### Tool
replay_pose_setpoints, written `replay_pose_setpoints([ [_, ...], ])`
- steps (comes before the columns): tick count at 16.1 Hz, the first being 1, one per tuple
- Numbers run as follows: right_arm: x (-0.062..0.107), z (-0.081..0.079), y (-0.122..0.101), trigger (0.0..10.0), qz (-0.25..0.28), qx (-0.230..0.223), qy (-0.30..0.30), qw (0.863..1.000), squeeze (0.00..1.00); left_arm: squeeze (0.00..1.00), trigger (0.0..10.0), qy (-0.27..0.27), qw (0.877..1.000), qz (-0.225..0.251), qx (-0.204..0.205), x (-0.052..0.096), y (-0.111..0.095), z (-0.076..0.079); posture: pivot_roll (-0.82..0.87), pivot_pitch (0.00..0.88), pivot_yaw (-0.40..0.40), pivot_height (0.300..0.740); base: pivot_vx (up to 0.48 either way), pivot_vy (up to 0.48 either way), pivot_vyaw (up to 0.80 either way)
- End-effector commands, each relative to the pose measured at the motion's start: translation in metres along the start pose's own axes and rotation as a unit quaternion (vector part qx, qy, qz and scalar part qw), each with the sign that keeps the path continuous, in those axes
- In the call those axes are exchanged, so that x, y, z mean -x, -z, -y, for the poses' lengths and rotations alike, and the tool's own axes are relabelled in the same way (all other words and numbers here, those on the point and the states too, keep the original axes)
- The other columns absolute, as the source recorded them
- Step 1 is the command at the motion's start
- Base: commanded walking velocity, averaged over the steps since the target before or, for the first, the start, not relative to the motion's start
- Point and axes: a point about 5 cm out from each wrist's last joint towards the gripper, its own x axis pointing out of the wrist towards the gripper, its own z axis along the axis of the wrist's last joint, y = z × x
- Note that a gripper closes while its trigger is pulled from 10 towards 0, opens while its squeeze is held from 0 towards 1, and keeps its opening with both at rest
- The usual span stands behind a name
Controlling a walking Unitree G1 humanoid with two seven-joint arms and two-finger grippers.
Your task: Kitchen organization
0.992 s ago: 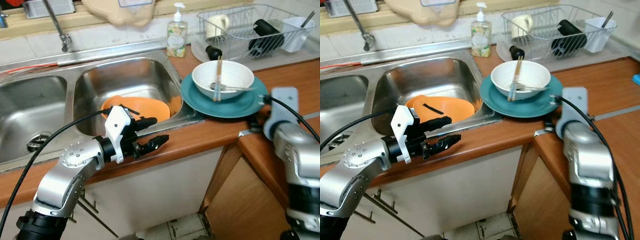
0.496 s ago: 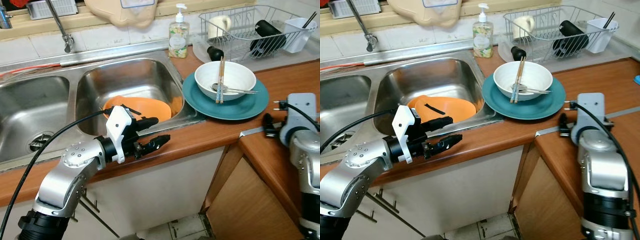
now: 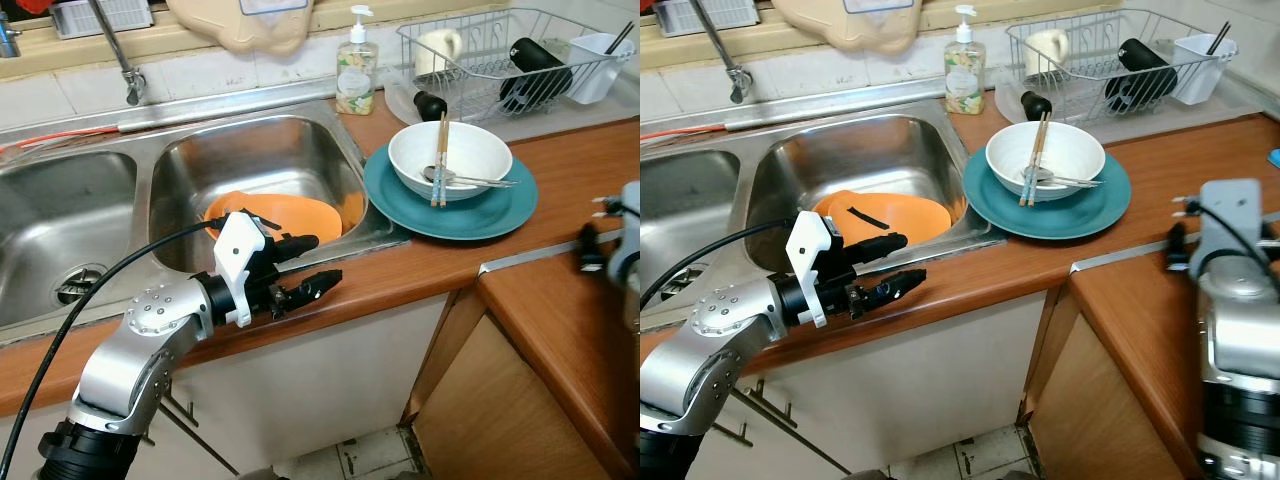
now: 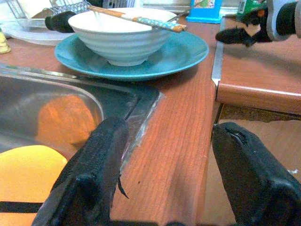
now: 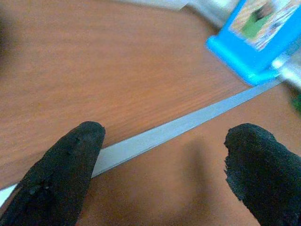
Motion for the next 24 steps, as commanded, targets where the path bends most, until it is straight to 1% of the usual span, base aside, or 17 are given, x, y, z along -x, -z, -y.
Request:
replay_pose_setpoints([
  [1, -0.002, 0.007, -0.014, 10.0, 0.025, -0.002, 0.013, 1.0, 1.0, 0.0, 10.0, 0.001, 1.0, -0.007, -0.003, 0.0, 0.001, 0.0, -0.06, 0.0, 0.075, 0.74, 0.0, 0.0, 0.0],
  [4, -0.008, 0.013, -0.036, 10.0, 0.061, -0.012, 0.019, 0.998, 1.0, 0.0, 10.0, 0.0, 1.0, -0.005, -0.003, -0.001, 0.001, 0.0, -0.05, 0.0, 0.073, 0.74, 0.0, 0.0, 0.0],
  [6, -0.012, 0.011, -0.051, 10.0, 0.086, -0.029, 0.005, 0.996, 1.0, 0.0, 10.0, 0.0, 1.0, -0.004, -0.004, -0.001, 0.0, 0.001, -0.05, 0.0, 0.073, 0.74, 0.0, 0.0, 0.0],
  [7, -0.013, -0.005, -0.067, 10.0, 0.107, -0.081, -0.06, 0.989, 1.0, 0.0, 10.0, 0.0, 1.0, -0.003, -0.005, -0.001, -0.001, 0.0, -0.05, 0.0, 0.071, 0.74, 0.0, 0.0, 0.0],
  [8, -0.014, -0.011, -0.074, 10.0, 0.111, -0.096, -0.08, 0.986, 1.0, 0.0, 10.0, 0.0, 1.0, -0.003, -0.006, -0.001, -0.001, 0.0, -0.05, 0.0, 0.069, 0.74, 0.0, 0.0, 0.0],
  [9, -0.012, -0.028, -0.09, 10.0, 0.127, -0.111, -0.13, 0.977, 1.0, 0.0, 10.0, -0.002, 1.0, -0.003, -0.009, -0.001, -0.002, -0.001, -0.04, 0.0, 0.066, 0.74, 0.0, 0.0, 0.0],
  [10, -0.011, -0.033, -0.097, 10.0, 0.135, -0.115, -0.143, 0.974, 1.0, 0.0, 10.0, -0.003, 1.0, -0.002, -0.01, -0.001, -0.003, -0.001, -0.04, 0.0, 0.062, 0.74, 0.0, 0.0, 0.0],
  [12, -0.008, -0.051, -0.119, 10.0, 0.15, -0.108, -0.184, 0.965, 1.0, 0.0, 10.0, -0.006, 1.0, -0.003, -0.012, 0.0, -0.003, -0.001, -0.04, 0.0, 0.056, 0.74, 0.0, 0.0, 0.0],
  [14, -0.005, -0.062, -0.129, 10.0, 0.15, -0.116, -0.217, 0.957, 1.0, 0.0, 10.0, -0.009, 1.0, -0.004, -0.013, 0.001, -0.003, -0.001, -0.04, 0.0, 0.054, 0.74, 0.0, 0.0, 0.0],
  [15, -0.003, -0.071, -0.135, 10.0, 0.135, -0.116, -0.241, 0.954, 1.0, 0.0, 10.0, -0.009, 1.0, -0.005, -0.013, 0.002, -0.002, -0.001, -0.04, 0.0, 0.054, 0.74, 0.0, 0.0, 0.0],
  [16, -0.002, -0.074, -0.138, 10.0, 0.134, -0.115, -0.251, 0.952, 1.0, 0.0, 10.0, -0.009, 1.0, -0.006, -0.014, 0.003, -0.002, -0.001, -0.04, 0.0, 0.054, 0.74, 0.0, 0.0, 0.0],
  [17, -0.001, -0.084, -0.143, 10.0, 0.122, -0.12, -0.27, 0.948, 0.41, 0.0, 10.0, -0.01, 1.0, -0.007, -0.015, 0.003, -0.002, -0.001, -0.04, 0.0, 0.054, 0.74, 0.0, 0.0, 0.0],
  [18, -0.001, -0.088, -0.142, 10.0, 0.102, -0.119, -0.274, 0.949, 0.0, 0.0, 10.0, -0.01, 1.0, -0.007, -0.016, 0.003, -0.002, -0.001, -0.03, 0.0, 0.047, 0.74, 0.0, 0.0, 0.0],
  [19, -0.001, -0.092, -0.141, 10.0, 0.079, -0.118, -0.278, 0.95, 0.0, 0.0, 10.0, -0.01, 1.0, -0.008, -0.017, 0.003, -0.002, -0.001, -0.03, 0.0, 0.047, 0.74, 0.0, 0.0, 0.0],
  [21, -0.002, -0.095, -0.14, 10.0, 0.059, -0.119, -0.289, 0.948, 0.0, 0.0, 10.0, -0.01, 1.0, -0.009, -0.019, 0.003, -0.002, -0.001, -0.02, 0.0, 0.046, 0.74, 0.0, 0.0, 0.0],
  [23, -0.002, -0.102, -0.138, 10.0, 0.022, -0.145, -0.321, 0.936, 0.0, 0.0, 10.0, -0.008, 1.0, -0.012, -0.021, 0.003, -0.002, 0.0, -0.02, 0.0, 0.046, 0.74, 0.0, 0.0, 0.0],
  [24, -0.001, -0.105, -0.138, 10.0, 0.017, -0.155, -0.332, 0.93, 0.0, 0.0, 10.0, -0.008, 1.0, -0.012, -0.021, 0.003, -0.002, 0.0, -0.02, 0.0, 0.043, 0.74, 0.0, 0.0, 0.0],
])
